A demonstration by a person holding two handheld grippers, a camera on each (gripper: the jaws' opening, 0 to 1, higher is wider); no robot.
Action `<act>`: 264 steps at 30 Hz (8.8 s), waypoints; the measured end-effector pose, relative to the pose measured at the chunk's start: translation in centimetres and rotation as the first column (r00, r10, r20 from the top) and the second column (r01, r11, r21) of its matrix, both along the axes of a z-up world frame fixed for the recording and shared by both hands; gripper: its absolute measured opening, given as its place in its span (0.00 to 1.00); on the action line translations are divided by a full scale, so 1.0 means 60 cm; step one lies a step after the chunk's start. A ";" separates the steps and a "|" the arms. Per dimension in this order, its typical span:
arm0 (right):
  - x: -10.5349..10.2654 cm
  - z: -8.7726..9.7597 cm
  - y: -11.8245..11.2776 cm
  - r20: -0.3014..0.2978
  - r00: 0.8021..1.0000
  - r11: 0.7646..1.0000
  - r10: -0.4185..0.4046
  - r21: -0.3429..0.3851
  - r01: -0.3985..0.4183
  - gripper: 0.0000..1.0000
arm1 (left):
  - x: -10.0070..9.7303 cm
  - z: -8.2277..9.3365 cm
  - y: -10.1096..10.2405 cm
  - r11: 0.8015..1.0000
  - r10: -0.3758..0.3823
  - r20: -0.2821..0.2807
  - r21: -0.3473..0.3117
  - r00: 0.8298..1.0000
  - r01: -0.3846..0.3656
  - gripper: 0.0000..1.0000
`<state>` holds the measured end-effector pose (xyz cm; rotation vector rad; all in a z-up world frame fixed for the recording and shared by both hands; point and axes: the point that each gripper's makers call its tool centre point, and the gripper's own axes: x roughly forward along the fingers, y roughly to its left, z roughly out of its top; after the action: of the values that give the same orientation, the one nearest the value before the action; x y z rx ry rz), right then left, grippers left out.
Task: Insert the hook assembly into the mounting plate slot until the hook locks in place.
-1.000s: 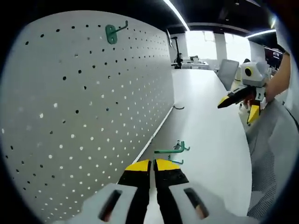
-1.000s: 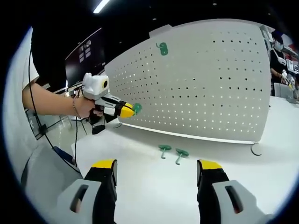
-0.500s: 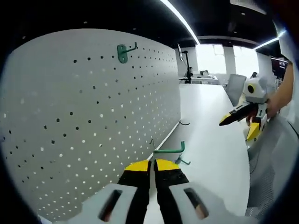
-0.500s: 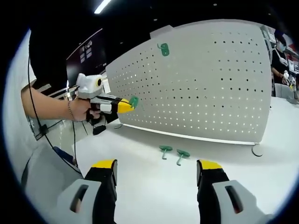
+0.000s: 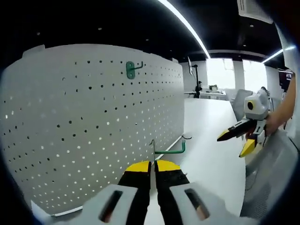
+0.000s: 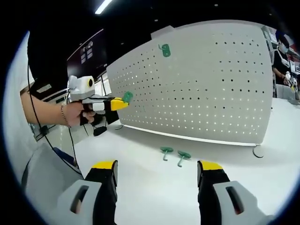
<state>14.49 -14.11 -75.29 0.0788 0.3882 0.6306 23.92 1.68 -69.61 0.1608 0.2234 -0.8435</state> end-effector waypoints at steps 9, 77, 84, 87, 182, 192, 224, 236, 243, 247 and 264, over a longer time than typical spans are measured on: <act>-0.001 0.003 0.002 0.003 1.000 1.000 0.003 0.001 -0.003 0.67 | -0.017 0.021 0.006 0.997 0.039 0.021 -0.062 0.999 -0.037 0.03; -0.008 0.160 0.065 0.238 0.971 0.942 0.022 0.320 -0.100 0.63 | -0.047 0.062 0.002 0.986 0.063 0.057 -0.159 0.996 -0.053 0.03; -0.006 0.156 0.077 0.208 0.977 0.930 0.051 0.347 -0.122 0.63 | -0.049 0.063 0.000 0.986 0.060 0.060 -0.158 0.996 -0.050 0.03; -0.002 0.160 0.078 0.214 0.976 0.928 0.047 0.353 -0.121 0.62 | -0.049 0.065 0.000 0.986 0.061 0.064 -0.158 0.996 -0.050 0.03; 0.039 0.181 0.181 0.202 0.971 0.908 0.130 0.368 -0.198 0.06 | -0.112 0.054 -0.079 0.977 0.061 0.003 -0.205 0.998 -0.059 0.03; 0.040 0.181 0.182 0.203 0.971 0.916 0.127 0.351 -0.194 0.03 | -0.112 0.053 -0.078 0.977 0.066 0.004 -0.204 0.998 -0.064 0.03; 0.041 0.181 0.182 0.202 0.973 0.924 0.114 0.339 -0.179 0.01 | -0.113 0.055 -0.079 0.974 0.070 -0.003 -0.214 0.998 -0.069 0.04; 0.041 0.181 0.182 0.195 0.974 0.922 0.119 0.343 -0.181 0.01 | -0.108 0.045 -0.076 0.980 0.089 -0.001 -0.181 0.996 -0.088 0.34; 0.041 0.179 0.182 0.192 0.974 0.923 0.122 0.338 -0.183 0.01 | -0.106 0.027 -0.079 0.982 0.090 -0.040 -0.161 0.995 -0.095 0.62; 0.040 0.177 0.183 0.189 0.974 0.924 0.126 0.336 -0.184 0.01 | -0.107 0.019 -0.081 0.984 0.088 -0.059 -0.148 0.994 -0.096 0.74; 0.055 0.183 0.161 0.220 0.975 0.958 0.038 0.268 -0.098 0.01 | -0.108 0.018 -0.081 0.987 0.087 -0.057 -0.132 0.995 -0.094 0.78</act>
<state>17.76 -4.45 -64.31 0.2646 0.0931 0.7514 17.42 -3.17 -68.51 0.0025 0.2196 -0.7699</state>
